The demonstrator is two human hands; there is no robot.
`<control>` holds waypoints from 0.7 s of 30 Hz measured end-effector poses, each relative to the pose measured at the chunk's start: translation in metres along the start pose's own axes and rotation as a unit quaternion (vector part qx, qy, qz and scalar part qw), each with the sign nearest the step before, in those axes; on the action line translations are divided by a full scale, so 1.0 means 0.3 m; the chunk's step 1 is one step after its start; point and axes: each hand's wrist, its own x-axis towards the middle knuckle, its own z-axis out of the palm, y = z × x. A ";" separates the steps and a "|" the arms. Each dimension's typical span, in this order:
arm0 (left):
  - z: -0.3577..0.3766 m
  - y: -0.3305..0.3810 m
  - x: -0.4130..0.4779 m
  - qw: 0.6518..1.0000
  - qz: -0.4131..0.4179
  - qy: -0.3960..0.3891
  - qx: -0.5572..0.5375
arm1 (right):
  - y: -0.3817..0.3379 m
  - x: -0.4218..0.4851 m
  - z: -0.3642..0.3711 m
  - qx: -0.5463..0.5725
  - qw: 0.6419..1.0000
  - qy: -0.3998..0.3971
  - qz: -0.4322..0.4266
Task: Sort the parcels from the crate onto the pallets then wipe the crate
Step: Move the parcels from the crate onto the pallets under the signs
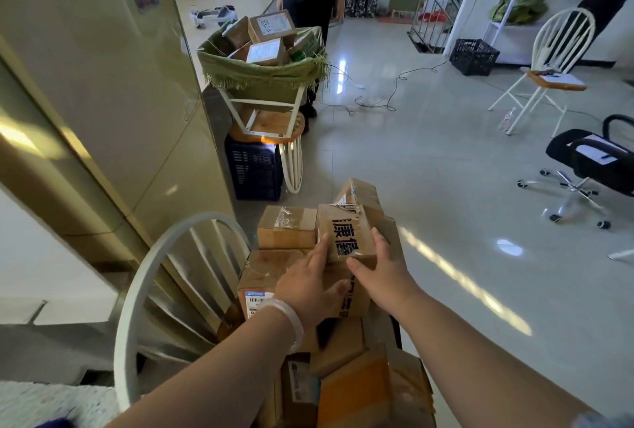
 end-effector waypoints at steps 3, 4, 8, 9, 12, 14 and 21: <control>0.001 -0.006 -0.011 1.000 0.002 0.000 0.000 | -0.003 -0.012 0.010 0.002 1.000 0.005 0.002; 0.001 -0.006 -0.015 1.000 0.003 0.000 -0.002 | -0.005 -0.018 0.012 0.003 1.000 0.006 0.003; -0.005 -0.003 -0.036 1.000 0.013 0.002 -0.010 | -0.006 -0.045 0.014 0.023 1.000 0.014 -0.001; -0.007 -0.001 -0.042 1.000 0.017 0.003 -0.011 | -0.005 -0.053 0.013 0.023 1.000 0.017 0.000; -0.014 0.011 -0.065 1.000 0.027 0.005 -0.009 | -0.004 -0.080 0.013 0.022 0.999 0.029 0.005; -0.015 0.018 -0.083 0.999 0.037 0.006 -0.010 | -0.004 -0.103 0.016 0.029 0.999 0.039 0.009; -0.033 0.029 -0.156 0.997 0.069 0.011 -0.036 | -0.018 -0.204 0.025 0.050 0.996 0.070 0.014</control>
